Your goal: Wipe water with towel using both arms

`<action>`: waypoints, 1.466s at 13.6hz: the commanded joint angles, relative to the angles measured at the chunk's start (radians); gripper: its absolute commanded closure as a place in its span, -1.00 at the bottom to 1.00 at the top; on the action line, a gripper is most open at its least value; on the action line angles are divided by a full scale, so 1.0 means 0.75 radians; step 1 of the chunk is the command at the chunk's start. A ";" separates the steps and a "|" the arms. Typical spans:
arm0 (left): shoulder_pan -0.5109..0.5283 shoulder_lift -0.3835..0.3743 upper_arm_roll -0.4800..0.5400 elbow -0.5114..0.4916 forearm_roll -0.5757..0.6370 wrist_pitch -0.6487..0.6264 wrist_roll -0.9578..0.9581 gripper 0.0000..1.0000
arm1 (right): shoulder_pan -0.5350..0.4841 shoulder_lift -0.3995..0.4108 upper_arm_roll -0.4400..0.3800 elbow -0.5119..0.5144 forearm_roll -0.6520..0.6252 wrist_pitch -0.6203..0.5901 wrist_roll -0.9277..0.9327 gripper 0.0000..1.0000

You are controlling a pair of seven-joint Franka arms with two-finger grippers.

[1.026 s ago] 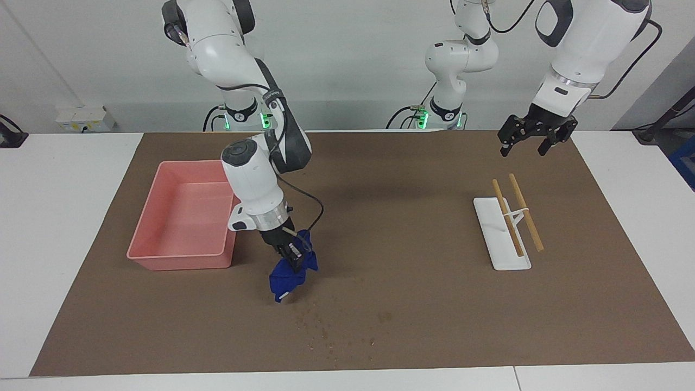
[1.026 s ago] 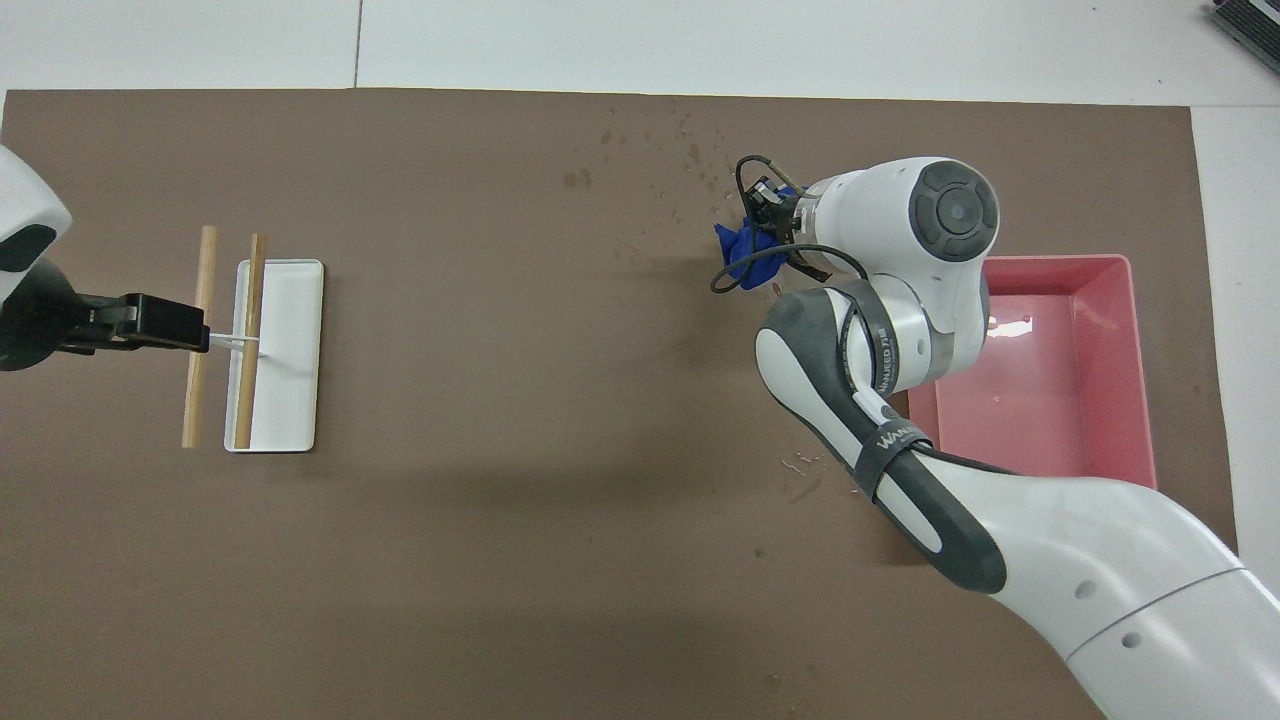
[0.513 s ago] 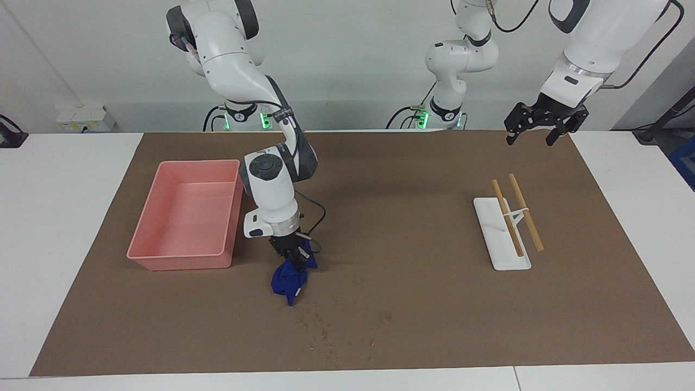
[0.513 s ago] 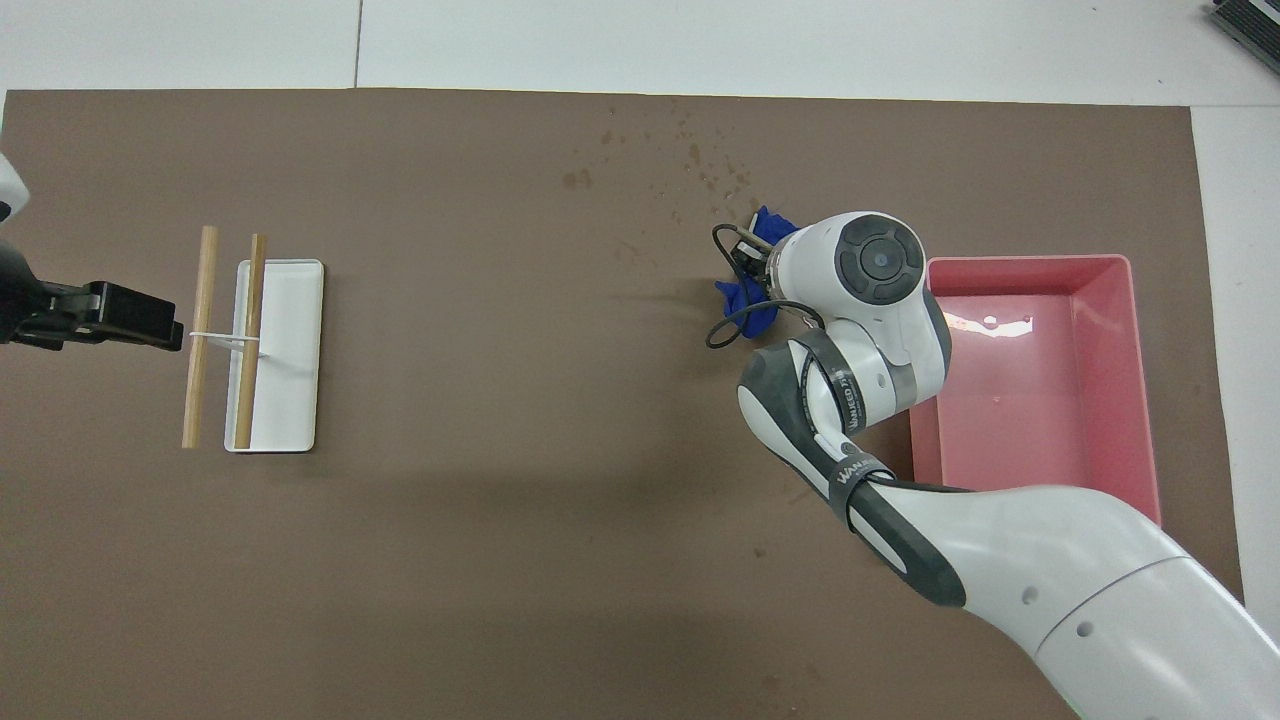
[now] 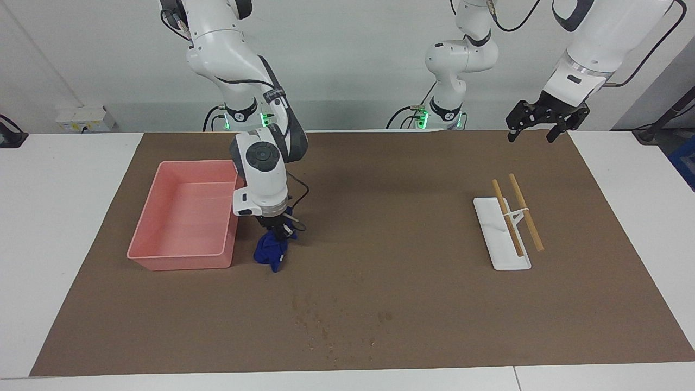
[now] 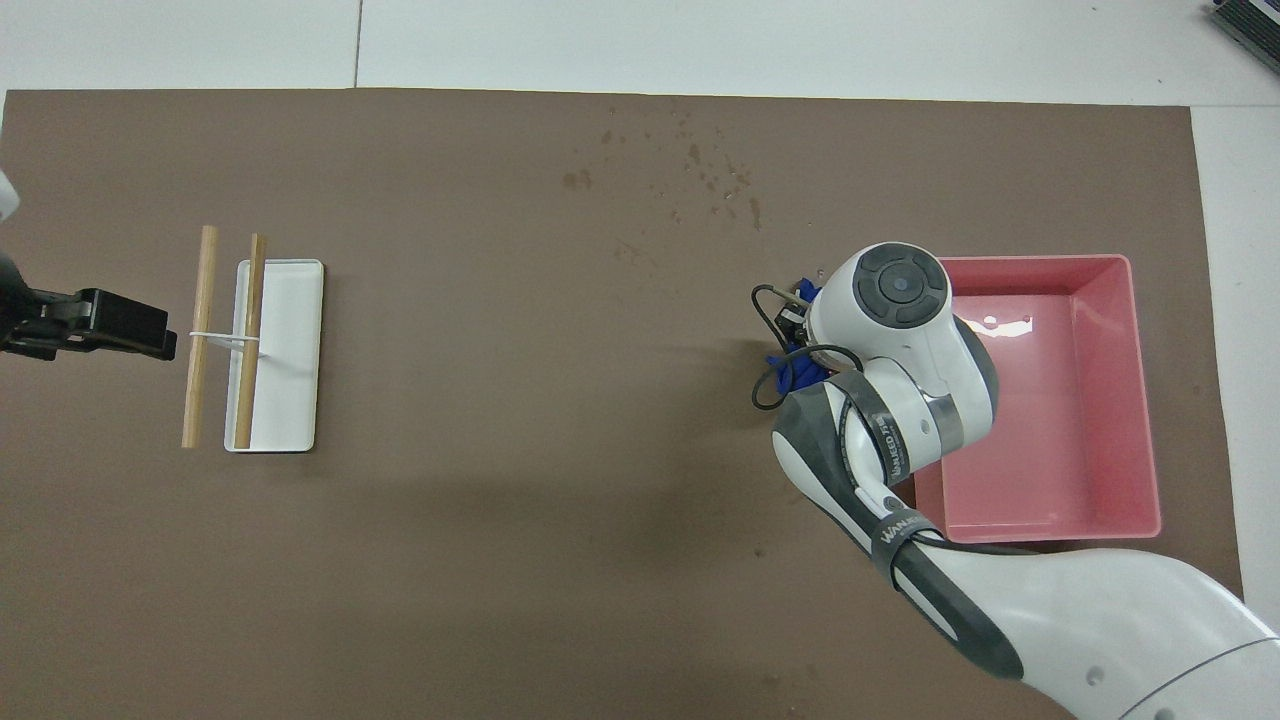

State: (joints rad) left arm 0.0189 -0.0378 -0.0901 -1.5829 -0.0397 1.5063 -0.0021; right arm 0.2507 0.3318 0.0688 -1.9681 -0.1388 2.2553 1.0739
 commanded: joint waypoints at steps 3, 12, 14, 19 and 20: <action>0.007 -0.027 -0.005 -0.023 -0.021 -0.014 0.007 -1.00 | -0.005 -0.154 0.015 -0.221 -0.017 -0.245 0.071 1.00; 0.014 -0.029 -0.005 -0.031 -0.021 -0.008 0.005 -1.00 | 0.009 -0.371 0.021 -0.101 0.222 -0.632 0.049 1.00; 0.012 -0.029 -0.005 -0.031 -0.021 -0.014 0.007 -1.00 | -0.001 -0.438 0.019 -0.061 0.222 -0.657 0.041 1.00; 0.012 -0.029 -0.003 -0.031 -0.021 -0.014 0.009 -1.00 | -0.148 -0.536 -0.014 -0.016 0.218 -0.673 -0.283 1.00; 0.010 -0.029 -0.003 -0.031 -0.021 -0.014 0.009 -1.00 | -0.205 -0.537 -0.014 -0.022 0.218 -0.663 -0.380 1.00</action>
State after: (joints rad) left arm 0.0195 -0.0385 -0.0901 -1.5852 -0.0401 1.5028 -0.0022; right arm 0.1748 -0.0654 0.0575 -1.9859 0.0083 1.7640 0.9251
